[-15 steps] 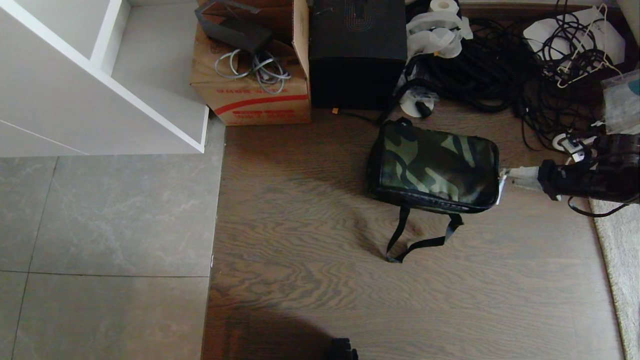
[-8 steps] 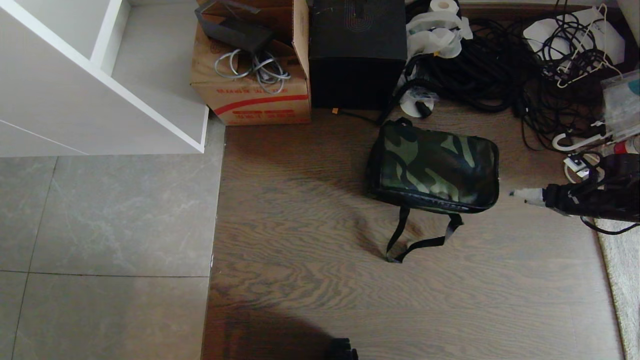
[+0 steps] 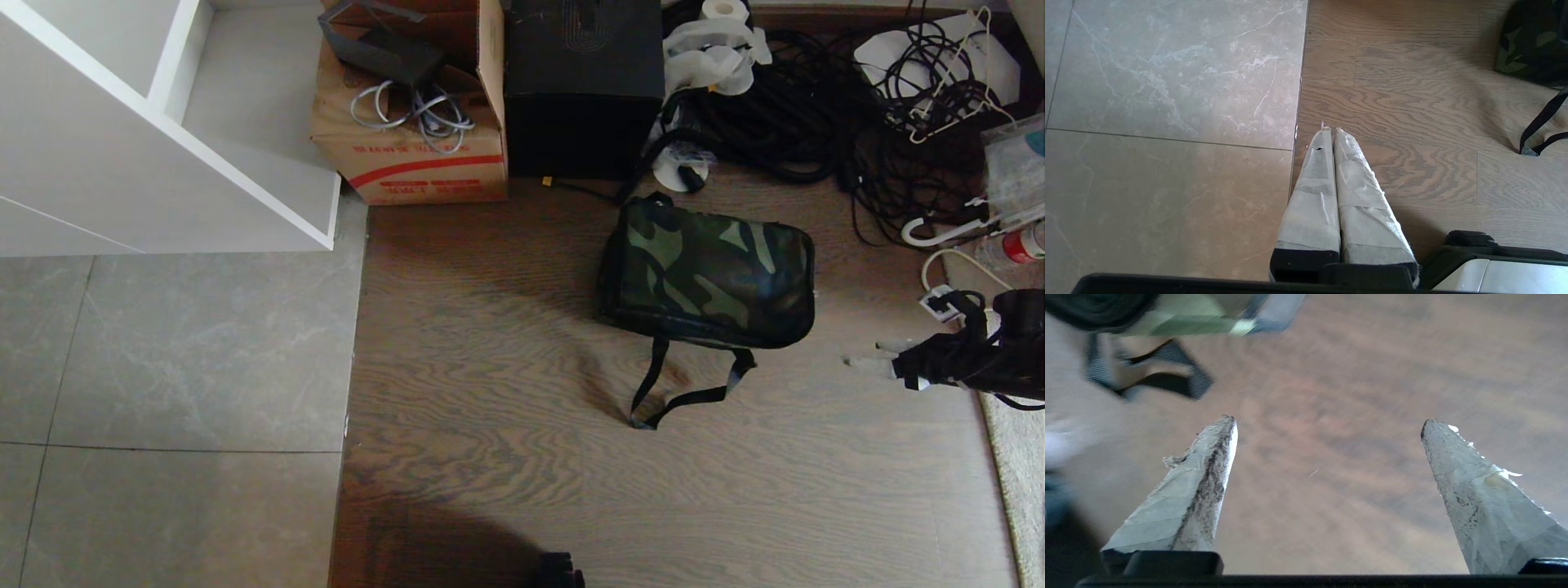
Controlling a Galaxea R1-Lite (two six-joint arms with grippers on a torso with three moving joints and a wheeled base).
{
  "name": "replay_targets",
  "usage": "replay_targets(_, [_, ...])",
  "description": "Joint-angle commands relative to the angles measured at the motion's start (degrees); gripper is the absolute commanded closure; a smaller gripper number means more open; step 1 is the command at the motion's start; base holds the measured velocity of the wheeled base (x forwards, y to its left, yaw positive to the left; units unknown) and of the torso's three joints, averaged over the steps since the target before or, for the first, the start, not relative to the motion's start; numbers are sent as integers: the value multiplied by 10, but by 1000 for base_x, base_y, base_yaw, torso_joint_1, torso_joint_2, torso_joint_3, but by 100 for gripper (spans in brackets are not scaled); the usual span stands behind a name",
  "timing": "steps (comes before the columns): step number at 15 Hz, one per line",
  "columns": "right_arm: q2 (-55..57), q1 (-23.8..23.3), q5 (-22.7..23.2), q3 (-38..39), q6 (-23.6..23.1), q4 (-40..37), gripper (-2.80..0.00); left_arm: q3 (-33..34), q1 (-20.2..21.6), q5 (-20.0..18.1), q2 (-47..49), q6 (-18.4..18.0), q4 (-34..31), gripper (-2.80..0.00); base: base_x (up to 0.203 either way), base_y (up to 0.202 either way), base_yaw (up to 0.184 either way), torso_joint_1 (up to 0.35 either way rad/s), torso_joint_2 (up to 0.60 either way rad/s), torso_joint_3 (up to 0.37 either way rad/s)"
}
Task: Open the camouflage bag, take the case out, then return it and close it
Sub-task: Open the top of the storage box
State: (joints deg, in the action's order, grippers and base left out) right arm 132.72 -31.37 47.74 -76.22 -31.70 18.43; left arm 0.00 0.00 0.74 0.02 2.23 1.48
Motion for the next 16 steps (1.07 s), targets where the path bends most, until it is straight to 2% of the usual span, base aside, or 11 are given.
replay_targets(1, [28,5,3,10,-2,81,-280,5,1,0,0,1,0,0,0,0,0,0,0,0])
replay_targets(3, [48,17,5,5,5,137,-280,5,0,0,0,1,0,0,0,0,0,0,0,0])
replay_targets(9, [75,60,25,-21,135,248,-280,5,0,0,0,1,0,0,0,0,0,0,0,0])
replay_targets(13, [106,71,29,-57,143,301,-280,5,0,0,0,1,0,0,0,0,0,0,0,0])
replay_targets(16, [144,79,34,-95,133,349,-280,5,0,0,0,1,0,0,0,0,0,0,0,0])
